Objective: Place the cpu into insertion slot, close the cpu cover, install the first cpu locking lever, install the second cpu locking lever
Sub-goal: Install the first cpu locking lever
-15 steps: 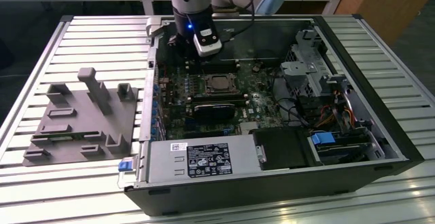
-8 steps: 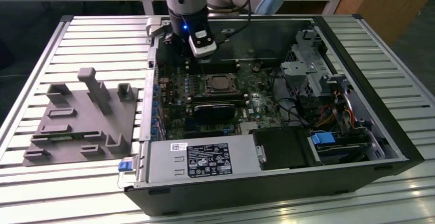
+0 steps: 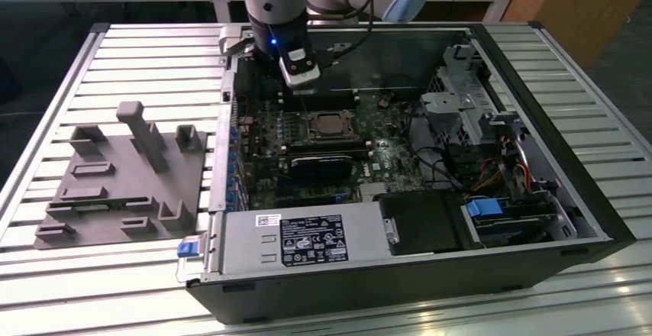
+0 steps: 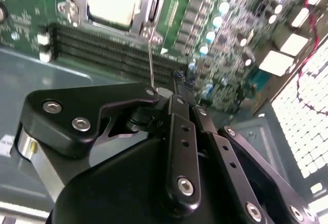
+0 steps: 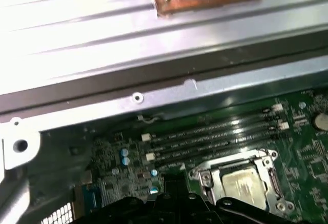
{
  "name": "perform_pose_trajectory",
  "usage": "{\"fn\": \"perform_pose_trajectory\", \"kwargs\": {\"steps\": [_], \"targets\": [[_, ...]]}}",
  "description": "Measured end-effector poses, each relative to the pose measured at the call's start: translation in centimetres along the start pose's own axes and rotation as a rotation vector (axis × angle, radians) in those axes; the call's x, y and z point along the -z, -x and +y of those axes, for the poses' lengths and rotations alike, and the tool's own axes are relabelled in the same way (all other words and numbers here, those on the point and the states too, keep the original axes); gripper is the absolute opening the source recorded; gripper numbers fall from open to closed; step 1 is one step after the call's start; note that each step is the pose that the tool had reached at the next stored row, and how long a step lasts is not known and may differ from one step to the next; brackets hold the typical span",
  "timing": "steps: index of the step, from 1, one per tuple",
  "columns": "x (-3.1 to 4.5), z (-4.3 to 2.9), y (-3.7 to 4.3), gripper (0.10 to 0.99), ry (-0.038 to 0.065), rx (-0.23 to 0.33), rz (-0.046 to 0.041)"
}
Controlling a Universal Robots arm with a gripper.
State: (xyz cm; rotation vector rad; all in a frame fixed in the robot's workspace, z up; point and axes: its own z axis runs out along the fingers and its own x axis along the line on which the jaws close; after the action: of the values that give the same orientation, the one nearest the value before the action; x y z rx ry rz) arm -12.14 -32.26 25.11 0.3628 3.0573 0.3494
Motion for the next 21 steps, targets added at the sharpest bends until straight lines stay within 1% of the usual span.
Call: {"fn": "perform_pose_trajectory", "kwargs": {"steps": [1, 2, 3, 5, 7, 12, 17, 21], "targets": [[0.0, -0.01, -0.04, 0.102, 0.013, -0.001, 0.0031], [0.0, -0.01, -0.04, 0.102, 0.021, -0.001, 0.0049], [0.0, -0.01, -0.05, 0.102, 0.024, -0.001, 0.0055], [-0.02, 0.0, -0.01, 0.102, 0.025, -0.001, 0.0058], [-0.04, 0.04, 0.2, 0.102, 0.025, -0.001, 0.0058], [-0.12, 0.27, 1.19, 0.102, 0.025, -0.001, 0.0058], [-0.25, 0.66, 2.87, 0.102, 0.025, -0.001, 0.0057], [-0.38, 1.06, 4.6, 0.102, 0.025, -0.001, 0.0058]]}}
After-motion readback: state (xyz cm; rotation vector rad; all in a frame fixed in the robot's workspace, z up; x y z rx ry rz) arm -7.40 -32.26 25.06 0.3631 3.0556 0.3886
